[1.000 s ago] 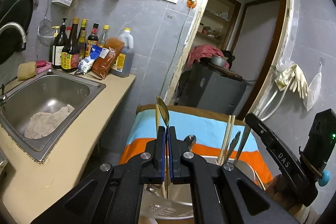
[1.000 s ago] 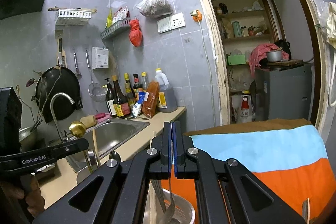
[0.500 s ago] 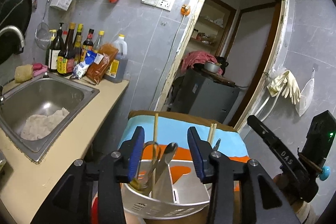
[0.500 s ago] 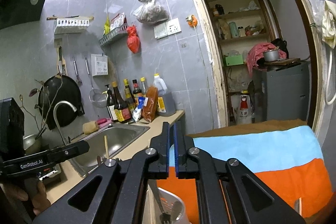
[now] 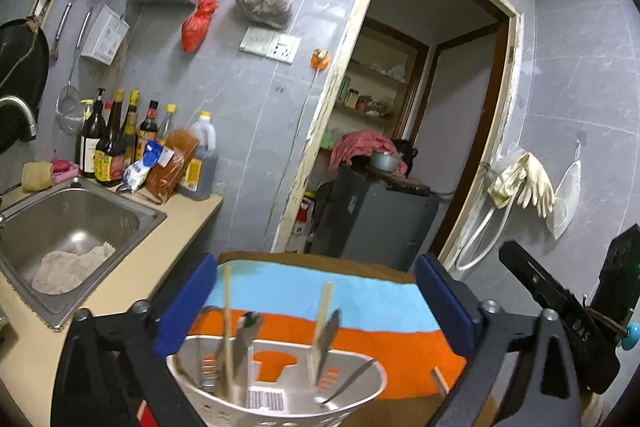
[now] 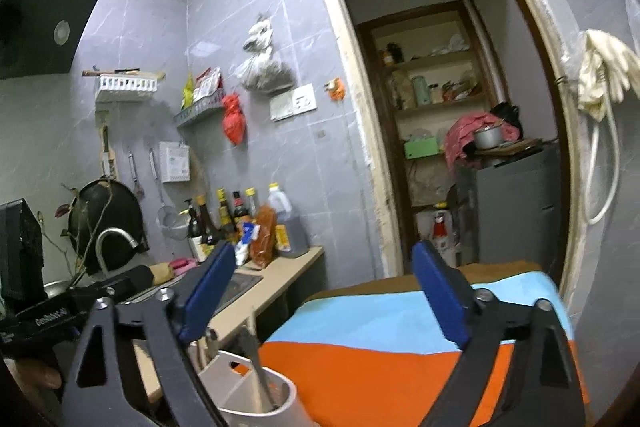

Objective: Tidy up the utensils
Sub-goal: 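Lower both spoons into the caddy and open both tools, then move both open tools back to the spoon and chopstick on the cloth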

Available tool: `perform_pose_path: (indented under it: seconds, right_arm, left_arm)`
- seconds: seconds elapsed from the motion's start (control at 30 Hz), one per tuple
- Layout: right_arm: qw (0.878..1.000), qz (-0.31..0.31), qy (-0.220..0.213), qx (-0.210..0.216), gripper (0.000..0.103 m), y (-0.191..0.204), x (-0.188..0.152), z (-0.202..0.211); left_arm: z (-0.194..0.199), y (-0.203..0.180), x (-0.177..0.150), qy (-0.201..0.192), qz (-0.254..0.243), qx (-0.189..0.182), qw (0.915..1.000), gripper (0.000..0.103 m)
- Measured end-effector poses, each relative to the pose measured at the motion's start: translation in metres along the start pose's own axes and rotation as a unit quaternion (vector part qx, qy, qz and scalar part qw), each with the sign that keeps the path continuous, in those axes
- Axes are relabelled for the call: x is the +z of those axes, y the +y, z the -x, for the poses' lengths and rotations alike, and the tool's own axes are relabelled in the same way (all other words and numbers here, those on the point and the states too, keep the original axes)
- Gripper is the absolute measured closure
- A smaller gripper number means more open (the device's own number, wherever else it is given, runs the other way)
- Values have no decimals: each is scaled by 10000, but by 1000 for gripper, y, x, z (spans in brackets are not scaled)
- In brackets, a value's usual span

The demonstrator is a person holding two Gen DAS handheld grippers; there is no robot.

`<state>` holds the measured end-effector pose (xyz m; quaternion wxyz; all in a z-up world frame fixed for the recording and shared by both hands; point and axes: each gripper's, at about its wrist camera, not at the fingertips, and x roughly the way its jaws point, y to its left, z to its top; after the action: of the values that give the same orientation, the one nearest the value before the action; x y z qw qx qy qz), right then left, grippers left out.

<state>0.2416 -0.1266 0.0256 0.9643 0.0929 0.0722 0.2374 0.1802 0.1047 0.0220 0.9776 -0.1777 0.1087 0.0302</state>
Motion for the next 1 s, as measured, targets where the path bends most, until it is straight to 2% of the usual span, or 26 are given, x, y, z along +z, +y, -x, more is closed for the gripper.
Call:
perform_pose_path:
  seconds: [0.07, 0.13, 0.53, 0.73, 1.0]
  right_arm:
    - [9999, 18, -49, -125, 4, -10, 5, 9]
    - [9997, 23, -111, -216, 3, -20, 9, 18]
    - [9971, 46, 10, -764, 2, -88, 20, 61]
    - [9939, 31, 341, -1048, 2, -128, 6, 68]
    - [9854, -175, 1139, -1255, 2, -186, -37, 67]
  left_arm:
    - [0, -10, -1, -68, -23, -18, 10000, 1]
    - [-2, -24, -3, -87, -109, -51, 9999, 1]
    - [-21, -96, -34, 151, -457, -333, 9983, 1]
    - [-33, -119, -55, 442, -519, -336, 9971, 1]
    - [-52, -141, -92, 910, -569, -333, 9937, 1]
